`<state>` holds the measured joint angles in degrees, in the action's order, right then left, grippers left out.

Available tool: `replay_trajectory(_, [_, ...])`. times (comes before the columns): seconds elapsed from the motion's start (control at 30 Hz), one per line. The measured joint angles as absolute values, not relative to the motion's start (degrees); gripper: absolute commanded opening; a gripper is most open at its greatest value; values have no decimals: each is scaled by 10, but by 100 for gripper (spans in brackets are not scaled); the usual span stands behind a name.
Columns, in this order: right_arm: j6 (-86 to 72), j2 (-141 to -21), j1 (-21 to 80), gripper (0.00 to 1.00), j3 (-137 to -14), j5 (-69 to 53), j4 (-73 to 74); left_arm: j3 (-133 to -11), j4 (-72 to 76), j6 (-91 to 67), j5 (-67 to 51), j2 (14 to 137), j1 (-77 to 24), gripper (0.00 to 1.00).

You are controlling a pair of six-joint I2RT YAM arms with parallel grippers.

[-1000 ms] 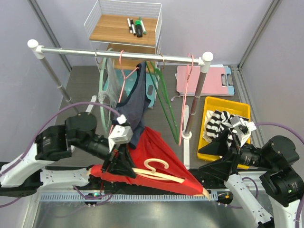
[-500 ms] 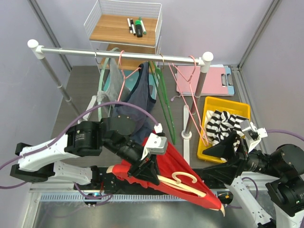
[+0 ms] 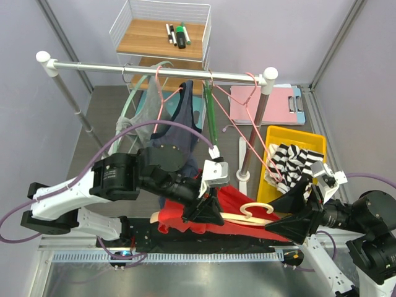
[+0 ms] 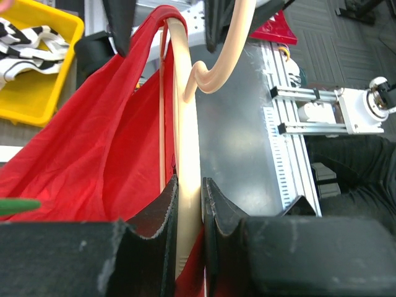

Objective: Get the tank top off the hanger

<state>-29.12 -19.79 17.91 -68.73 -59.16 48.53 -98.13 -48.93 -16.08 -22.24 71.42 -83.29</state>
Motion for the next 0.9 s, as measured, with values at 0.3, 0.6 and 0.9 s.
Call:
replay_trajectory(0.3, [-300,-182,182,50,-684,-613,481,-1037,-498,-166,-204,780,-833,0])
replay_trajectory(0.6, [-301,-182,188,42,-667,-614,480,-1058,-509,-174,-210,794,-836,0])
replay_trajectory(0.9, [-301,-182,191,14,-654,-622,477,-1060,-509,-182,-210,798,-836,0])
